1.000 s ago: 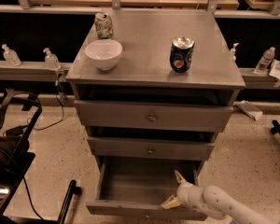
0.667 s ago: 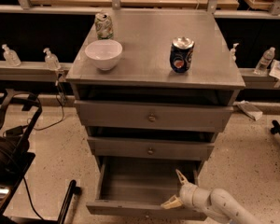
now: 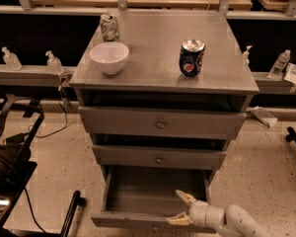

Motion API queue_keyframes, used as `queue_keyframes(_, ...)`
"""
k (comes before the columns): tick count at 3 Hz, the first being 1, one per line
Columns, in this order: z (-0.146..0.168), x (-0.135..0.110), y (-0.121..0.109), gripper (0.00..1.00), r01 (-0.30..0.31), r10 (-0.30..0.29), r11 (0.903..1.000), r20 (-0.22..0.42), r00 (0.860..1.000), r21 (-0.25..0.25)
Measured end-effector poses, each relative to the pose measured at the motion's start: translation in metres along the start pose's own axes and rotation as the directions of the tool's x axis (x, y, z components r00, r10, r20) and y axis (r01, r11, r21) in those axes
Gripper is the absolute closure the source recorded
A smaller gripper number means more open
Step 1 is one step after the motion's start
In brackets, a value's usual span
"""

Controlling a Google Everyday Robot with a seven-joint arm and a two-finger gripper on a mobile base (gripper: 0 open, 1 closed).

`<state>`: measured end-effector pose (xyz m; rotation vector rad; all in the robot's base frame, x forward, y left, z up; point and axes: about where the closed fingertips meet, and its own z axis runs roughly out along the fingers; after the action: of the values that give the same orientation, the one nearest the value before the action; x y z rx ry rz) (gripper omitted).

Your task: Close bottom drawer

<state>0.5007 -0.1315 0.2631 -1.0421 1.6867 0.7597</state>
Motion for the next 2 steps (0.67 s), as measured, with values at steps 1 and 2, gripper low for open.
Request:
queue_keyframes(1,-0.006,0.011,0.029,0.55,-0.054,0.053,0.9983,-0.018,0.998,-0.022)
queue_keyframes(2,-0.011,0.034,0.049,0.78,-0.079,0.079,0.9969,0.035,0.996,0.001)
